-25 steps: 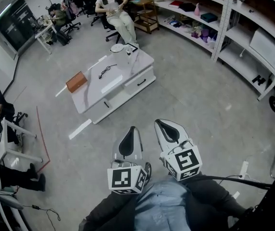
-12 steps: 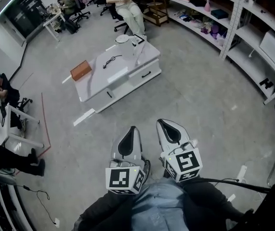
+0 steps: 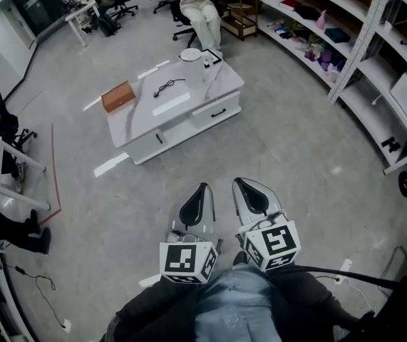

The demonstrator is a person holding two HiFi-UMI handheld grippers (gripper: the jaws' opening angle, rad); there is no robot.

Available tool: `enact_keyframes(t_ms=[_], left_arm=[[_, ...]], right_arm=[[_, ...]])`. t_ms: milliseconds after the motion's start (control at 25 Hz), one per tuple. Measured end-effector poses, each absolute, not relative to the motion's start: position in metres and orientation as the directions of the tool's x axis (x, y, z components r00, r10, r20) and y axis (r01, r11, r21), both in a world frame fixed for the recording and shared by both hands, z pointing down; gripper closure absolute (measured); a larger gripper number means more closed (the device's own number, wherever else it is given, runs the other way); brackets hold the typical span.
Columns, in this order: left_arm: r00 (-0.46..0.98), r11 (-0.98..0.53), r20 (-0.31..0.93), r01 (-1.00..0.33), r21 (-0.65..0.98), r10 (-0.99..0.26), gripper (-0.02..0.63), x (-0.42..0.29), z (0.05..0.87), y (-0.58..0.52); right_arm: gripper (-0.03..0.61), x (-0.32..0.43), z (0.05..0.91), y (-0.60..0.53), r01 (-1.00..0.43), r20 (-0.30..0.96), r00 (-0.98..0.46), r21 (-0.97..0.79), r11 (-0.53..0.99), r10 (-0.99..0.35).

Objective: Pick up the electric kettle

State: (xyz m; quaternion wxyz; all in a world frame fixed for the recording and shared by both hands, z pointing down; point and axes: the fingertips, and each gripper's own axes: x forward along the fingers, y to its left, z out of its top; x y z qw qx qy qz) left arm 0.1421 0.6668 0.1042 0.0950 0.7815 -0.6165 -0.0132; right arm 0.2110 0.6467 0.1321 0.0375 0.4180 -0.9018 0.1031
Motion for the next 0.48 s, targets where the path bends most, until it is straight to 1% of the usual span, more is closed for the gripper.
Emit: enact_keyframes(t_ms=[480], left_arm=[[0.271, -0.248, 0.075, -0.941, 0.229, -0.96, 0.607, 0.065, 0.103, 0.573]], right_arm=[[0.552, 0.129, 0.125, 0.556, -0.774, 0.18, -0.633, -0.107, 0.624, -0.753]])
